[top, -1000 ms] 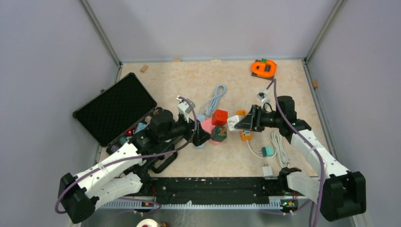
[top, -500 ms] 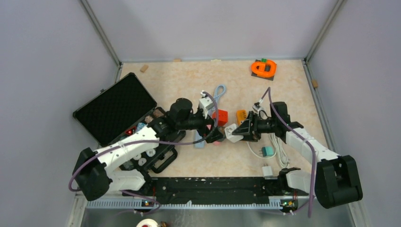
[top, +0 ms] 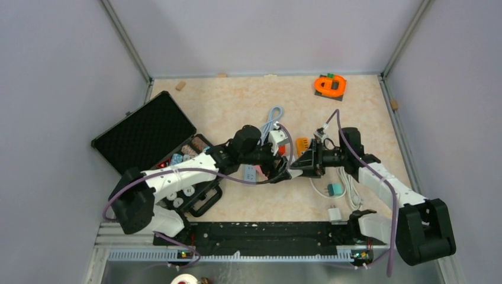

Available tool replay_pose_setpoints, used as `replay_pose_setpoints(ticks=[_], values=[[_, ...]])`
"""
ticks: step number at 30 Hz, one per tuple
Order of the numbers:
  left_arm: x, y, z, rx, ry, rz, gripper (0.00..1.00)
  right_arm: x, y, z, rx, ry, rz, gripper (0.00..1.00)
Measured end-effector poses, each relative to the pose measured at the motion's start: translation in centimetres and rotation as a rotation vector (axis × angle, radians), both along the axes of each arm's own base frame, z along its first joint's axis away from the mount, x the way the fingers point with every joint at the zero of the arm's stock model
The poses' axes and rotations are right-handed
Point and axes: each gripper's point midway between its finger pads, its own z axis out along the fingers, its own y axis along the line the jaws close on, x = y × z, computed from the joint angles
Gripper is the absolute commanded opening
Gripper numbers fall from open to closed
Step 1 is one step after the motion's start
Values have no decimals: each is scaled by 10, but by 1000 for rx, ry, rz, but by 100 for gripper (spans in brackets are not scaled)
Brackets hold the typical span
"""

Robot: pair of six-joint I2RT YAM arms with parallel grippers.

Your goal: Insert the plug

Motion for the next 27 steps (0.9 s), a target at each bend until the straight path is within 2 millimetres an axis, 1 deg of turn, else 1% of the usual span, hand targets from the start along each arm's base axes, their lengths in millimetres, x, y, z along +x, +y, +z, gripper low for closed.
replay_pose_setpoints(ticks=[5, 8, 10, 12, 14, 15, 16, 21, 22, 23, 26, 27], values=[[11, -8, -10, 18, -19, 30, 74, -4, 2, 3, 7, -4, 16, 0], [11, -10, -13, 20, -12, 28, 59, -5, 3, 1, 1, -6, 18, 0], [9, -12, -14, 21, -13, 19, 47, -4, 3, 1, -6, -3, 14, 0], [8, -13, -15, 23, -9, 9, 31, -4, 2, -1, -15, 3, 10, 1], [6, -14, -16, 21, 1, 2, 14, -5, 2, -2, -25, 6, 12, 11], [5, -14, -15, 18, 6, -2, 6, -5, 1, -1, -31, 5, 12, 17], [5, -15, -15, 15, 8, -4, 0, -5, 1, -1, -38, 3, 13, 26], [9, -17, -7, -13, 25, 26, 0, 3, -2, 8, -94, -44, -13, 83], [9, -17, -4, -21, 36, 35, 0, 5, -4, 12, -109, -79, -21, 88], [8, -16, -1, -27, 55, 47, 0, 8, -5, 19, -121, -138, -32, 91], [5, -11, 12, -51, 120, 98, 0, 19, -10, 53, -140, -351, -76, 92], [5, -9, 17, -60, 138, 113, 0, 22, -14, 70, -148, -449, -101, 92]])
